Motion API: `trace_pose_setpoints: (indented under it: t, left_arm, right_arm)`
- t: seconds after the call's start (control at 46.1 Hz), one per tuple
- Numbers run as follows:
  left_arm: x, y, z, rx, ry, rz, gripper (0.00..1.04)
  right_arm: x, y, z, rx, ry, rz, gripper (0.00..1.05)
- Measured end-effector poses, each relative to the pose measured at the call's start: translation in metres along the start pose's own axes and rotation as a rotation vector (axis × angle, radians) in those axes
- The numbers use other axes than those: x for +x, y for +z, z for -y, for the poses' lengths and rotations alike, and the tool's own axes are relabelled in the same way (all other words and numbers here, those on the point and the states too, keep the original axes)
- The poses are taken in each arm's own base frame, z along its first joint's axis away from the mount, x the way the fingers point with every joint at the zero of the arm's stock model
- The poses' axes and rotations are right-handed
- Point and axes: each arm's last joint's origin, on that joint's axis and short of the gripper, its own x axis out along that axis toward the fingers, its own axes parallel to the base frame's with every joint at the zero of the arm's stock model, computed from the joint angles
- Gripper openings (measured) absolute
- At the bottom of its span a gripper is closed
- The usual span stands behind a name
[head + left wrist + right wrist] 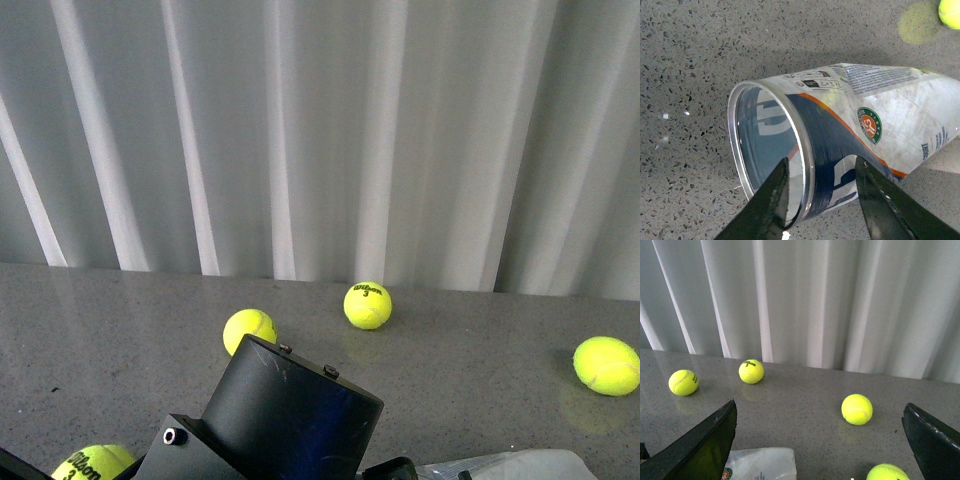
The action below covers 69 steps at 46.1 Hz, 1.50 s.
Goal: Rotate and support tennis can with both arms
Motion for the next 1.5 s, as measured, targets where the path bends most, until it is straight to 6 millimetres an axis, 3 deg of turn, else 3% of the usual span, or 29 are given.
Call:
trace_pose_setpoints:
  t: [0.087,0.282,0.564,0.781,0.867,1.041,1.193,1.344,1.496]
  left_arm:
    - [0.0,0.001,0.001,0.001,-0.006,0.004,0.25]
    - [-0.009,0.01,0.009,0.005,-0.044,0.026,0.05]
    - [-0.037,0.033,0.019,0.113,-0.021,0.034,0.05]
    - [-0.075,0.069,0.059,0.38,-0.007,-0.011,0.04]
    - [-0.091,0.085,0.084,0.517,0.007,-0.051,0.04]
    - [-0.103,0.084,0.117,0.775,0.047,-0.191,0.04]
    - [-0.097,0.086,0.126,0.963,0.104,-0.289,0.04]
    - [-0.113,0.116,0.144,1.116,0.146,-0.196,0.04]
    - [-0.121,0.128,0.136,1.228,0.171,-0.259,0.04]
  right_arm:
    - [0.0,0.0,0.0,0.0,0.0,0.0,0.98]
    - [0.0,0.0,0.0,0.0,0.0,0.0,0.98]
    - [0.0,0.0,0.0,0.0,0.0,0.0,0.98]
    - [0.0,0.0,0.0,0.0,0.0,0.0,0.98]
    - [0.0,0.0,0.0,0.0,0.0,0.0,0.98]
    - [0.0,0.0,0.0,0.0,0.0,0.0,0.98]
    - [0.0,0.0,0.0,0.0,0.0,0.0,0.98]
    - [0.0,0.0,0.0,0.0,0.002,-0.002,0.98]
    - [0.0,0.0,0.0,0.0,0.0,-0.001,0.98]
